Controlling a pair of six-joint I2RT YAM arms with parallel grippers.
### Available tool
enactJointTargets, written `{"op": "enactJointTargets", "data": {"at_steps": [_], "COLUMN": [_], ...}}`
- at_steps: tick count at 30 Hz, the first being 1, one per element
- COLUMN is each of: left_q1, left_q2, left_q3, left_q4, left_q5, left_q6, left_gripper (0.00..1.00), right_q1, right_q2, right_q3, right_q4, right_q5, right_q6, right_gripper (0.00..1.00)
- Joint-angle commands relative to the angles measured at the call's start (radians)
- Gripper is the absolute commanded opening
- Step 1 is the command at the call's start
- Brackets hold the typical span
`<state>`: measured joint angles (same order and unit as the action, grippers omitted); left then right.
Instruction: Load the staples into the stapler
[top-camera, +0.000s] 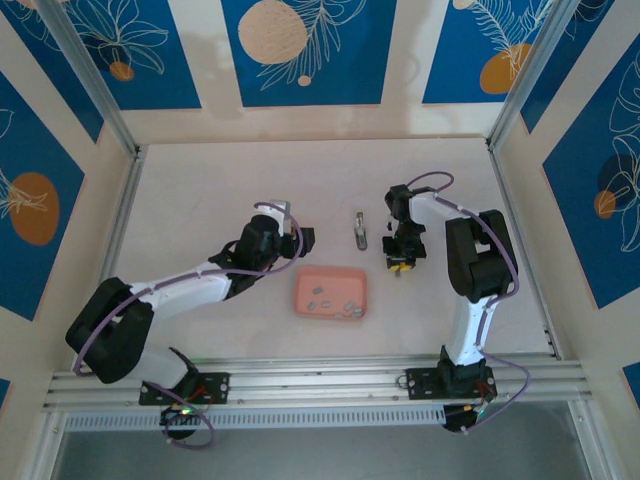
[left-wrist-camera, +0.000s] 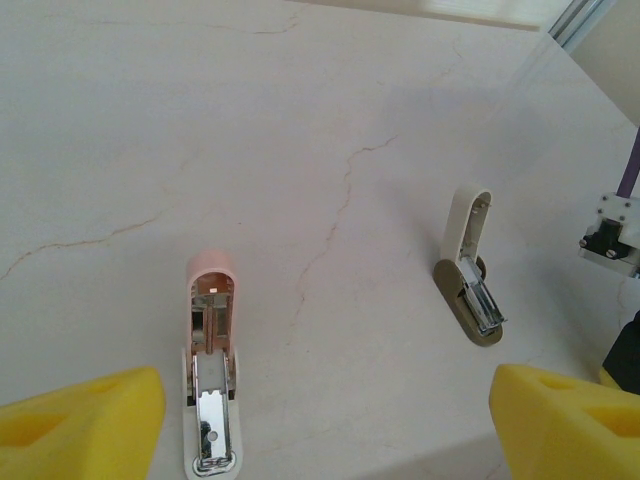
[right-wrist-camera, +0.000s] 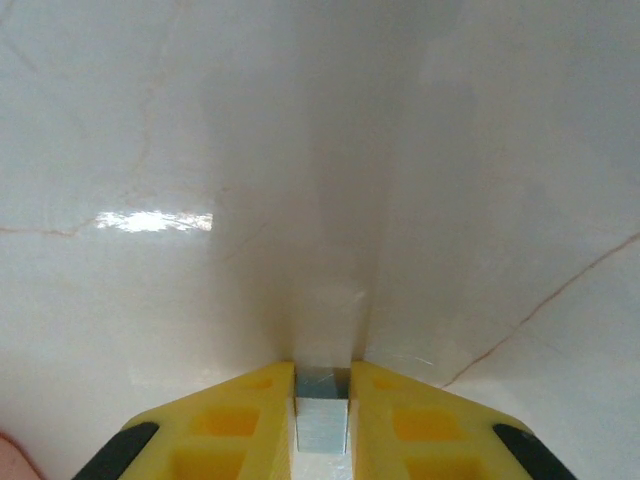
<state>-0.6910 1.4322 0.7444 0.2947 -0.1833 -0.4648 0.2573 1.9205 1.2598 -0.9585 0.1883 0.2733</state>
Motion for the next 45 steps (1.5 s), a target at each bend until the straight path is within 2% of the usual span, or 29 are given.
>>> {"op": "enactJointTargets", "data": {"at_steps": [1,5,12,17,27,45], "left_q1": [0.001,0.002,0.002,-0.001,0.000,0.001], "left_q2": [-0.014,-0.028,-0.067,-0.055,-0.044,-0.016], "left_q3": [-0.017,-0.030,-0.104,-0.134,-0.165,-0.171], "left_q4": [0.005,0.005,0.045,0.082,0.107,0.123], "left_q5": [0.006,-0.008,-0.100,-0.102,-0.130,-0.162], "left_q6": [-0.008,-0.012,-0.019,-0.022,0.009,0.059], "left_gripper": [0.84,0.84,0.85,0.85,0.85,0.86], "right_q1": [0.024,0.028,0.030,0.036,0.111,0.132], "right_q2": [0.002,-0.057,-0.239,-0.293,-0.231,-0.051], "right_q3": [-0.036,-0.055,-0.126,-0.161,-0.079,0.079], "right_q4": [-0.059,-0.023,0.130,0.262,0.386,0.394], "right_q5": [-0.018,-0.024,-0.055,-0.081,0.006,-0.023], "right_q6": [0.028,0.057,0.153,0.194,0.157,0.068], "right_gripper": [0.19,0.17,0.16,0.15,0.15,0.15]}}
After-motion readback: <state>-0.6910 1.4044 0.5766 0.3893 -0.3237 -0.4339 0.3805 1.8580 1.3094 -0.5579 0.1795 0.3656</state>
